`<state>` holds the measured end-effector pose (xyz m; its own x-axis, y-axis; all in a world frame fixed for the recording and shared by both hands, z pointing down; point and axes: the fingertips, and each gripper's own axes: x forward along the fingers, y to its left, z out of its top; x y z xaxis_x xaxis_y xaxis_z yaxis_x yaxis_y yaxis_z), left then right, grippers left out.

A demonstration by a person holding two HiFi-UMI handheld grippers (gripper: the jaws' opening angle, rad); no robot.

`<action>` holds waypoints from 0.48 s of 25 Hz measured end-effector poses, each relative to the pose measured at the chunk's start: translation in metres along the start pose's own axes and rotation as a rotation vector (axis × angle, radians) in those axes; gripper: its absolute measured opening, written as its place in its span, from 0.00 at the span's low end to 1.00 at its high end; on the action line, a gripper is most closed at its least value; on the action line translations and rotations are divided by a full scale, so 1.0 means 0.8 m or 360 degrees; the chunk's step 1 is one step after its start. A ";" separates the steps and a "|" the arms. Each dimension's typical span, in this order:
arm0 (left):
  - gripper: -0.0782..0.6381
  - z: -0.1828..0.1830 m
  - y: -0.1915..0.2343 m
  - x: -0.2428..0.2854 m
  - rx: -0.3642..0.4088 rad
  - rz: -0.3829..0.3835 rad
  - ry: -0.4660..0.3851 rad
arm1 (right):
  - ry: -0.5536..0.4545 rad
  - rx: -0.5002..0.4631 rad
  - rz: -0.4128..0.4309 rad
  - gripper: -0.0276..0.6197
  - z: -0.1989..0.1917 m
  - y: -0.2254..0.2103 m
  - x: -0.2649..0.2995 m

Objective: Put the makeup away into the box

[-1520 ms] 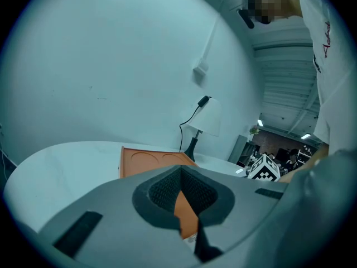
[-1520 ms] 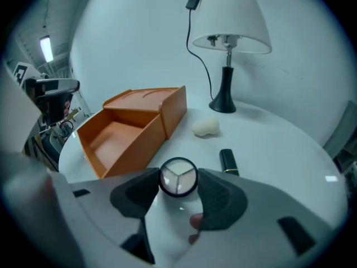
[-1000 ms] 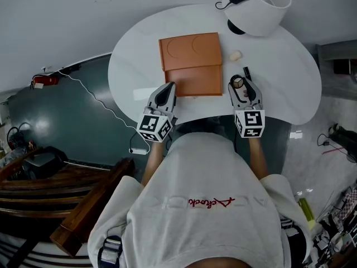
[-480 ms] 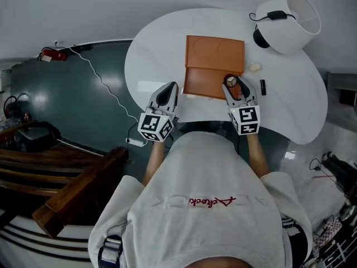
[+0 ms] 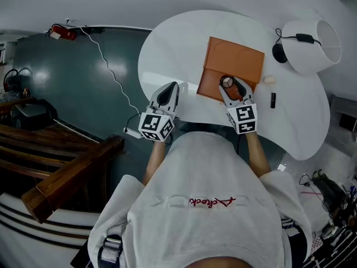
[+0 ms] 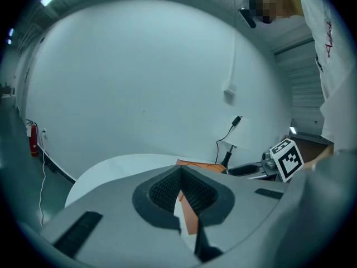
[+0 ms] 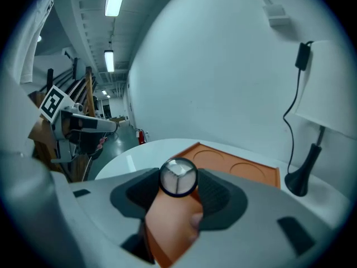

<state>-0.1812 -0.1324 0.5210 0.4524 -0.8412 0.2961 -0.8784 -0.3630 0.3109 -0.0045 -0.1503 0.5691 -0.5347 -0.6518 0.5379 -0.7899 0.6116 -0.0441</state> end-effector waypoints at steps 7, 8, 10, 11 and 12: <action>0.12 -0.008 0.006 0.003 -0.0023 -0.0012 0.0024 | 0.0234 -0.0213 0.0214 0.40 -0.045 0.019 0.027; 0.12 -0.010 0.007 0.003 -0.0026 -0.0013 0.0027 | 0.0272 -0.0253 0.0251 0.40 -0.052 0.020 0.030; 0.12 -0.012 0.008 0.002 -0.0030 -0.0013 0.0030 | 0.0353 -0.0329 0.0329 0.40 -0.067 0.022 0.037; 0.12 -0.013 0.008 0.001 -0.0031 -0.0013 0.0031 | 0.0394 -0.0368 0.0367 0.40 -0.073 0.023 0.041; 0.12 -0.013 0.007 0.001 -0.0032 -0.0013 0.0032 | 0.0434 -0.0411 0.0402 0.40 -0.080 0.024 0.044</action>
<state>-0.1843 -0.1310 0.5328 0.4629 -0.8298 0.3117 -0.8714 -0.3616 0.3316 -0.0192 -0.1331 0.6407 -0.5749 -0.3470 0.7410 -0.5258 0.8506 -0.0096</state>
